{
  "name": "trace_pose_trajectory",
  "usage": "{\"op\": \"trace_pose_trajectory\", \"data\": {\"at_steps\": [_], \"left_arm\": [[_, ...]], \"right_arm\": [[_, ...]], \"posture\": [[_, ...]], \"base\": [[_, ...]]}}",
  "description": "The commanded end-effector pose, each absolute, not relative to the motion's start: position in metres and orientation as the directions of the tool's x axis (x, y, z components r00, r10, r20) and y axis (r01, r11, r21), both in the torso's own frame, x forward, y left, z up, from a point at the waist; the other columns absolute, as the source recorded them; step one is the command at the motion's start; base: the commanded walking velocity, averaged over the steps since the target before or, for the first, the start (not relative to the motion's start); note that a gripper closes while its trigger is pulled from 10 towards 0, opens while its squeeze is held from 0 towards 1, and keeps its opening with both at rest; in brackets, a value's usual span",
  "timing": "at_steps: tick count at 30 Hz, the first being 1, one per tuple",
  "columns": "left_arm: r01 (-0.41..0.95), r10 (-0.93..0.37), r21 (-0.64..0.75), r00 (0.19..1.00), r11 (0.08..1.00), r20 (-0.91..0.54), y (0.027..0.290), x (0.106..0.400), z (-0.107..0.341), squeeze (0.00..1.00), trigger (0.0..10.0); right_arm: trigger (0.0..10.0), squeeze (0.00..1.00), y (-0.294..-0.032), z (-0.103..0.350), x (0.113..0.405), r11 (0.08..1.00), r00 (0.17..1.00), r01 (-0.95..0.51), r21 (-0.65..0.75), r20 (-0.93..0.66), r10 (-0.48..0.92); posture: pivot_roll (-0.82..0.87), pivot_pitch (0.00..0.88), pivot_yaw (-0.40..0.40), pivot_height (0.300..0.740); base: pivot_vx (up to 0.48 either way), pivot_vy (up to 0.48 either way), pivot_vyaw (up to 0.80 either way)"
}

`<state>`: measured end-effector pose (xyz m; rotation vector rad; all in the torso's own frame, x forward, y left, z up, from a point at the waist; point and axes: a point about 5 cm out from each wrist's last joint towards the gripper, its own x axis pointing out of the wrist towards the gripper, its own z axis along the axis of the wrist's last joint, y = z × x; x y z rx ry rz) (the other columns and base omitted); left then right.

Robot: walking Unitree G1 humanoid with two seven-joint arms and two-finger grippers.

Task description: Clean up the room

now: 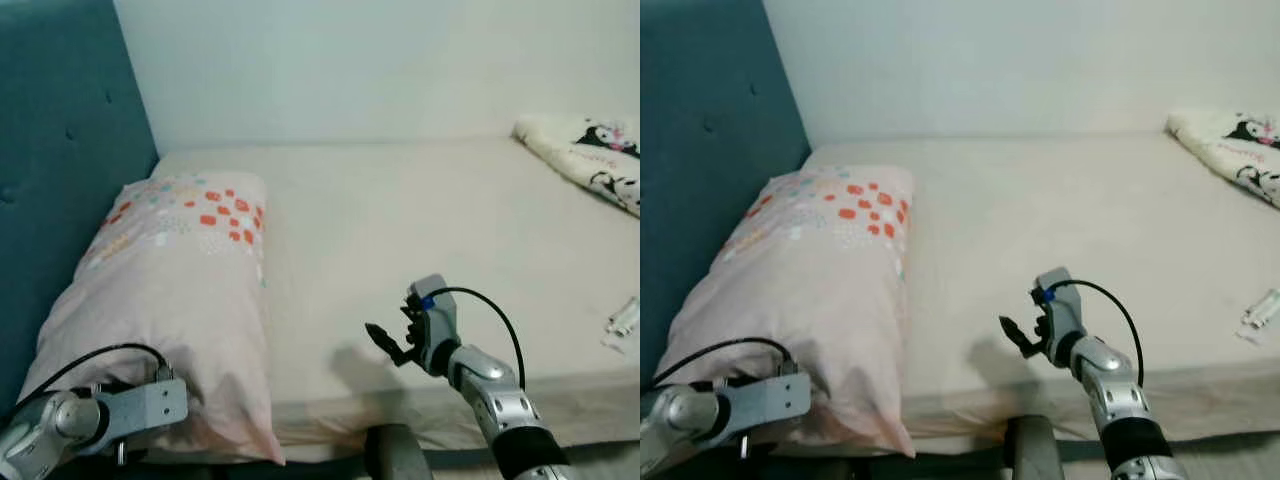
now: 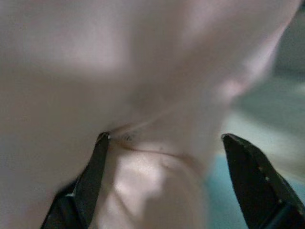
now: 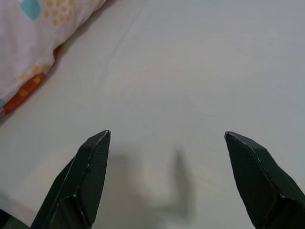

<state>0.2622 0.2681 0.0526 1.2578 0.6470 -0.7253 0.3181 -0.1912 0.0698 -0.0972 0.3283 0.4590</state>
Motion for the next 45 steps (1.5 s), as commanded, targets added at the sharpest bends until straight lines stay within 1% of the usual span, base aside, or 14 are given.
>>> {"op": "trace_pose_trajectory", "data": {"at_steps": [1,5,7,14,22,24,26,33,35,39,40,42,43,45], "left_arm": [[0.725,-0.075,0.684,0.689,0.08,-0.721,0.273,0.273,0.06,0.0,10.0],[0.659,-0.026,0.752,0.752,0.009,-0.658,0.28,0.285,0.071,0.0,10.0],[0.534,0.015,0.845,0.845,0.001,-0.534,0.288,0.303,0.09,0.0,10.0],[0.512,0.039,0.858,0.858,0.025,-0.513,0.294,0.315,0.095,0.0,10.0],[0.627,-0.054,0.775,0.779,0.087,-0.624,0.28,0.299,0.068,0.0,10.0],[0.749,-0.094,0.652,0.662,0.118,-0.743,0.281,0.28,0.054,0.0,10.0],[0.885,-0.192,0.457,0.465,0.087,-0.864,0.282,0.249,0.049,0.0,10.0],[0.915,-0.299,0.397,0.401,0.076,-0.866,0.28,0.238,0.075,0.0,10.0],[0.96,-0.46,0.269,0.272,0.074,-0.845,0.265,0.22,0.11,0.0,10.0],[0.963,-0.631,0.26,0.243,0.067,-0.737,0.244,0.22,0.143,0.0,10.0],[0.948,-0.727,0.296,0.285,0.118,-0.624,0.233,0.227,0.16,0.0,10.0],[0.948,-0.727,0.296,0.285,0.118,-0.624,0.233,0.227,0.16,0.0,10.0],[0.917,-0.809,0.339,0.358,0.211,-0.465,0.223,0.239,0.179,0.0,10.0],[0.917,-0.809,0.339,0.358,0.211,-0.465,0.223,0.239,0.179,0.0,10.0]], "right_arm": [[10.0,0.0,-0.192,0.071,0.318,0.896,0.849,-0.445,-0.016,-0.327,0.415],[10.0,0.0,-0.193,0.072,0.318,0.897,0.85,-0.441,-0.016,-0.327,0.412],[10.0,0.0,-0.193,0.071,0.317,0.898,0.851,-0.439,-0.015,-0.328,0.411],[10.0,0.0,-0.19,0.069,0.317,0.897,0.849,-0.441,-0.01,-0.329,0.414],[10.0,0.0,-0.192,0.069,0.315,0.9,0.851,-0.436,-0.01,-0.329,0.409],[10.0,0.0,-0.192,0.069,0.315,0.899,0.85,-0.437,-0.009,-0.33,0.41],[10.0,0.0,-0.193,0.069,0.315,0.898,0.848,-0.441,-0.008,-0.332,0.413],[10.0,0.0,-0.192,0.07,0.316,0.896,0.846,-0.445,-0.005,-0.33,0.418],[10.0,0.0,-0.191,0.071,0.318,0.893,0.845,-0.45,0.0,-0.325,0.425],[10.0,0.0,-0.188,0.075,0.32,0.893,0.85,-0.45,0.02,-0.299,0.435],[10.0,0.0,-0.187,0.077,0.321,0.896,0.856,-0.443,0.041,-0.277,0.436],[10.0,0.0,-0.187,0.077,0.321,0.896,0.856,-0.443,0.041,-0.277,0.436],[10.0,0.0,-0.186,0.081,0.322,0.895,0.864,-0.438,0.079,-0.237,0.444],[10.0,0.0,-0.186,0.081,0.322,0.895,0.864,-0.438,0.079,-0.237,0.444]], "posture": [[0.0,0.029,-0.029,0.54],[0.0,0.029,-0.028,0.54],[0.01,0.032,-0.027,0.54],[0.0,0.031,-0.021,0.54],[0.0,0.033,-0.018,0.54],[0.0,0.033,-0.022,0.54],[0.01,0.034,-0.028,0.54],[0.02,0.034,-0.033,0.54],[0.02,0.032,-0.036,0.54],[0.03,0.031,-0.032,0.54],[0.03,0.031,-0.031,0.54],[0.03,0.031,-0.031,0.54],[0.03,0.031,-0.027,0.54],[0.03,0.031,-0.027,0.54]], "base": [[0.0,0.0,0.0],[0.0,0.0,0.0],[0.0,0.0,0.0],[0.0,0.0,0.0],[0.0,0.0,0.0],[0.0,0.0,0.0],[0.0,0.0,0.0],[0.0,0.0,0.0],[0.0,0.0,0.0],[0.0,0.0,0.0],[0.0,0.0,0.0],[0.0,0.0,0.0],[0.0,0.0,0.0],[0.0,0.0,0.0]]}}
